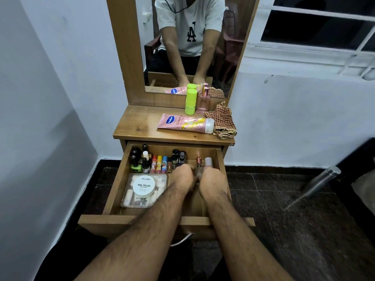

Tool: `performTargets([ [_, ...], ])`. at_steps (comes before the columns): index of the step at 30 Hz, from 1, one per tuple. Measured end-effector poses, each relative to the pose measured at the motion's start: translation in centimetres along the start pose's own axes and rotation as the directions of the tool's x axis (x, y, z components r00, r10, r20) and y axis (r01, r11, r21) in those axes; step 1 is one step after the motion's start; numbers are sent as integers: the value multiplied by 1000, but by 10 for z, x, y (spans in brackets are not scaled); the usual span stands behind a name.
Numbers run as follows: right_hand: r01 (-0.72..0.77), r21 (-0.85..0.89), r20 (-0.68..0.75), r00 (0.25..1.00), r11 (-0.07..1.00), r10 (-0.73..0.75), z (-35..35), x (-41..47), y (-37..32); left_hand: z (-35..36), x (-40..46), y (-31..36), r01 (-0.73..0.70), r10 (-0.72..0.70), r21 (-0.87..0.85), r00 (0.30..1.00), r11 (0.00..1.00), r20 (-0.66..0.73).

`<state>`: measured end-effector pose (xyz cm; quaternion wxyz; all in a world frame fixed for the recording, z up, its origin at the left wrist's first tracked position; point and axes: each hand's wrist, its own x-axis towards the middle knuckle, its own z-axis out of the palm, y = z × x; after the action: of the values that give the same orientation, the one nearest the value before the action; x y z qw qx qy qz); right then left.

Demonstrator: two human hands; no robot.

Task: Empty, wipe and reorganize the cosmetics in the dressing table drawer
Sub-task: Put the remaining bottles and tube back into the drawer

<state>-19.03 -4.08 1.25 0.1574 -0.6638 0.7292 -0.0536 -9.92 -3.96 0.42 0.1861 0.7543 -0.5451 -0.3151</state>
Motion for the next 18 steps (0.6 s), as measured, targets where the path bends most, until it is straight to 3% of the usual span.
performTargets([
  [5,115,96,-118,988,989,-103,-13,0,5,-9,-8,1,-11,4,-61,993,998,-120],
  [10,190,393,-330,942,900,-55,-29,-7,6,-34,-15,-11,-94,15,-252,955,963,-297],
  [14,286,426,-415,905,858,-96,-50,-8,-1,-64,-17,-9,-145,0,-346,923,927,-385],
  [18,388,418,-486,859,821,-159,-81,8,-15,-93,-7,8,-239,63,-315,876,919,-479],
])
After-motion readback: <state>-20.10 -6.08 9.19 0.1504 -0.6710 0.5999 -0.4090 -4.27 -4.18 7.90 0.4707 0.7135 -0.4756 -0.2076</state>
